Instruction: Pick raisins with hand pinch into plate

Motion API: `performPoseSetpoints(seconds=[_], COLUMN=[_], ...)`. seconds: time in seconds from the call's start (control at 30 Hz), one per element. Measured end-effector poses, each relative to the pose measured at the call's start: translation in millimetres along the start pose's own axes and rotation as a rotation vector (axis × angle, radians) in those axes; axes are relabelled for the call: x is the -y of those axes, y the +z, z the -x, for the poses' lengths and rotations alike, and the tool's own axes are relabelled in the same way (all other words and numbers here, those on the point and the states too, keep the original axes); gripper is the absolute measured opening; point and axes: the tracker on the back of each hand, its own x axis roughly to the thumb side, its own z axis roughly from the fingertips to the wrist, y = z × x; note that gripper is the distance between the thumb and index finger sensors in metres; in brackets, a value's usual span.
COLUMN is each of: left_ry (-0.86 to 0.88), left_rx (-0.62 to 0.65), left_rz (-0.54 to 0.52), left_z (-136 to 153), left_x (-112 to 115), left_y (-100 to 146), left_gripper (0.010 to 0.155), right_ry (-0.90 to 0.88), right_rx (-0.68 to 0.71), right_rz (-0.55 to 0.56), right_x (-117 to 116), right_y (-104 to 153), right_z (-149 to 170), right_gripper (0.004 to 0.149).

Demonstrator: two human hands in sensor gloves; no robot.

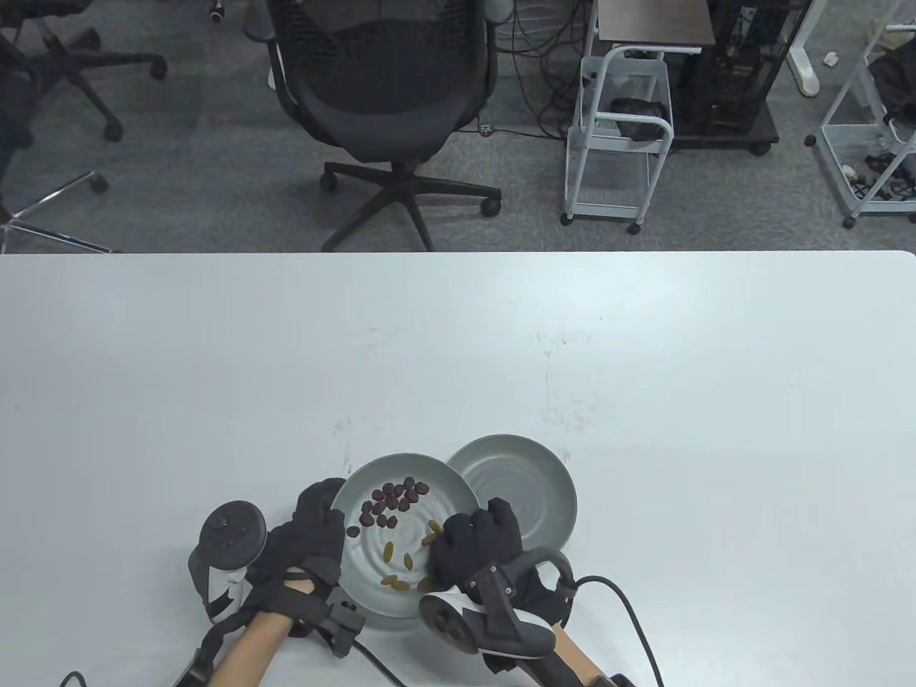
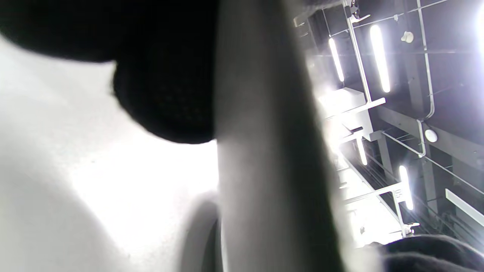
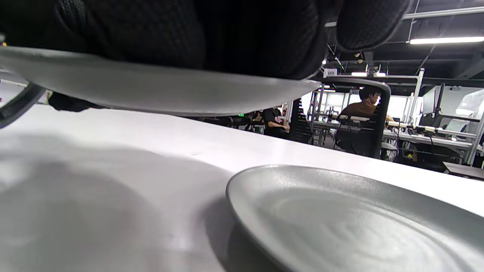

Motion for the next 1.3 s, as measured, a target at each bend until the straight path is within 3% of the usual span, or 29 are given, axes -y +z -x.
performPoseSetpoints(seconds=[0.17,0.3,0.4,0.53,0.6,0.7,0.9,1.2,1.3], left_ry=[0.007,0.008,0.014,0.016,0.017,0.016,0.014,0.010,0.011], left_rx=[0.000,-0.007,-0.012,-0.011,-0.012,-0.016,-0.017,-0.020,-0.020], left_rz=[0.002,-0.003,-0.005,-0.009,-0.011,-0.011,-0.004,0.000,0.002], left_z=[0.8,1.7,2.4,2.5,2.7,3.2,3.7,4.4,4.5], left_x=[1.3,1.4,1.3,1.6,1.9,2.1,2.3,2.9,2.9], left_y=[-0.3,-0.7,-0.9,-1.1,-1.2,-1.2,-1.2,-1.5,-1.5], left_gripper=[0.055,0.055,0.055,0.055,0.055,0.055,0.055,0.055,0.056], right_ry=[-0.074,-0.141,-0.133,-0.132,-0.124,-0.087,-0.042,-0.021,-0.045], right_rx=[-0.030,-0.141,-0.254,-0.345,-0.376,-0.386,-0.392,-0.385,-0.394], right_rz=[0.150,0.285,0.308,0.209,0.104,-0.066,-0.234,-0.264,-0.201], right_x=[13.1,25.4,23.3,3.4,-13.9,-39.6,-67.9,-67.6,-57.3], right_y=[3.5,6.7,6.6,3.2,-0.5,-7.8,-14.9,-17.8,-15.8], right_z=[10.4,38.9,70.2,99.3,109.3,117.0,122.3,118.7,120.0], right_gripper=[0.042,0.042,0.042,0.042,0.042,0.042,0.040,0.042,0.046])
